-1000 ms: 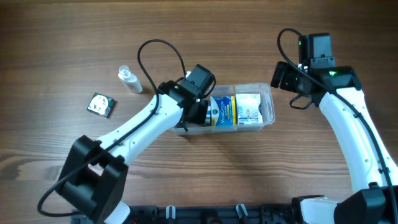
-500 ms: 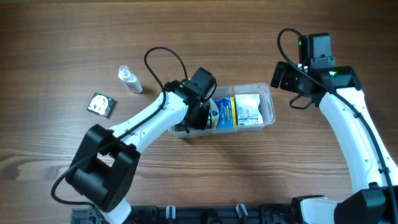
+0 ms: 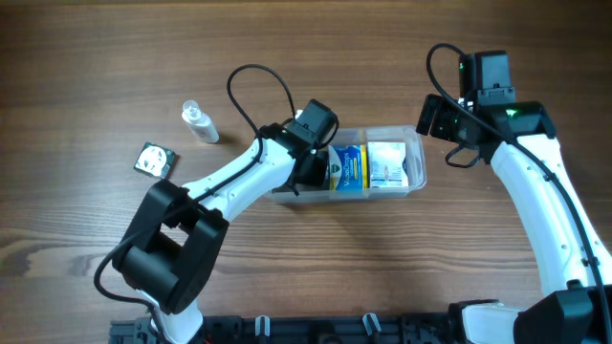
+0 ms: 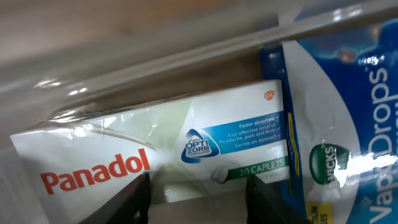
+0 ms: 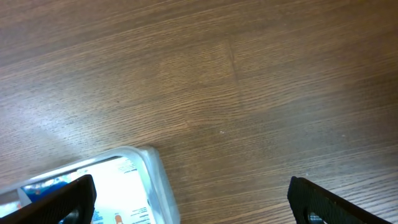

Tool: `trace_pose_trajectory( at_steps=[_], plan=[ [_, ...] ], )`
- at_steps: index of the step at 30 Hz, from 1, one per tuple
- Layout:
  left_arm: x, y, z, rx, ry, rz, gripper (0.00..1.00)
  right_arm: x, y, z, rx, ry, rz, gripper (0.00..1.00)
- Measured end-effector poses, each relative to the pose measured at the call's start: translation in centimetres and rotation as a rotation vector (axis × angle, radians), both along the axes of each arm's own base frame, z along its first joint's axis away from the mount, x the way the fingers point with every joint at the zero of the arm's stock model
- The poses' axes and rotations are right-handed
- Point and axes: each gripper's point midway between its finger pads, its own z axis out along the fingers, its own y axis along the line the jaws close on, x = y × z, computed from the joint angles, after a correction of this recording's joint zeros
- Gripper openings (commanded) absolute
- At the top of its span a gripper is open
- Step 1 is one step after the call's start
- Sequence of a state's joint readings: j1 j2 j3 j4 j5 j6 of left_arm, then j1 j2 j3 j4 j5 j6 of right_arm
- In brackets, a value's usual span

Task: Pack container
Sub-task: 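Push the Panadol box down flat inside the container with the left gripper, then release the Panadol box and move the left gripper toward the green tin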

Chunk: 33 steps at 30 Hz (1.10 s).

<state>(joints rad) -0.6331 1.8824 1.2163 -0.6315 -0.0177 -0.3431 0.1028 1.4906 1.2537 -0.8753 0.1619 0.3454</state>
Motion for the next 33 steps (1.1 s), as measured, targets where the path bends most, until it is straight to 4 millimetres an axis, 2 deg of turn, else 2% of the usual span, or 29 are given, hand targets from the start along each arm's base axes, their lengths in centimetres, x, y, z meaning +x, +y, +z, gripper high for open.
trace_pose_trajectory(
  at_steps=[12, 21, 23, 24, 25, 26, 27, 29, 33],
  plan=[
    [2.6, 0.2, 0.3, 0.035, -0.122, 0.010, 0.55, 0.0, 0.0, 0.0, 0.000, 0.000, 0.000, 1.00],
    [2.2, 0.7, 0.6, 0.071, -0.105, -0.019, 0.56, 0.0, 0.0, 0.0, 0.000, 0.000, 0.000, 1.00],
    [1.4, 0.8, 1.1, 0.062, -0.075, -0.027, 0.61, 0.0, 0.0, 0.0, 0.000, 0.000, 0.000, 1.00],
    [1.2, 0.7, 1.7, 0.049, -0.072, -0.029, 0.67, 0.0, 0.0, 0.0, 0.000, 0.000, 0.000, 1.00],
    [1.1, 0.6, 2.5, 0.036, -0.078, -0.035, 0.79, 0.0, 0.0, 0.0, 0.000, 0.000, 0.000, 1.00],
    [1.1, 0.4, 3.8, 0.016, -0.097, -0.040, 1.00, 0.0, 0.0, 0.0, 0.000, 0.000, 0.000, 1.00],
    [1.3, 0.2, 5.0, -0.006, -0.119, -0.041, 1.00, 0.0, 0.0, 0.0, 0.000, 0.000, 0.000, 1.00],
    [1.8, -0.3, 9.0, -0.071, -0.207, -0.044, 1.00, 0.0, 0.0, 0.0, 0.000, 0.000, 0.000, 1.00],
    [1.9, -0.1, 18.9, -0.202, -0.435, -0.067, 1.00, 0.0, 0.0, 0.0, 0.000, 0.000, 0.000, 1.00]
  ],
)
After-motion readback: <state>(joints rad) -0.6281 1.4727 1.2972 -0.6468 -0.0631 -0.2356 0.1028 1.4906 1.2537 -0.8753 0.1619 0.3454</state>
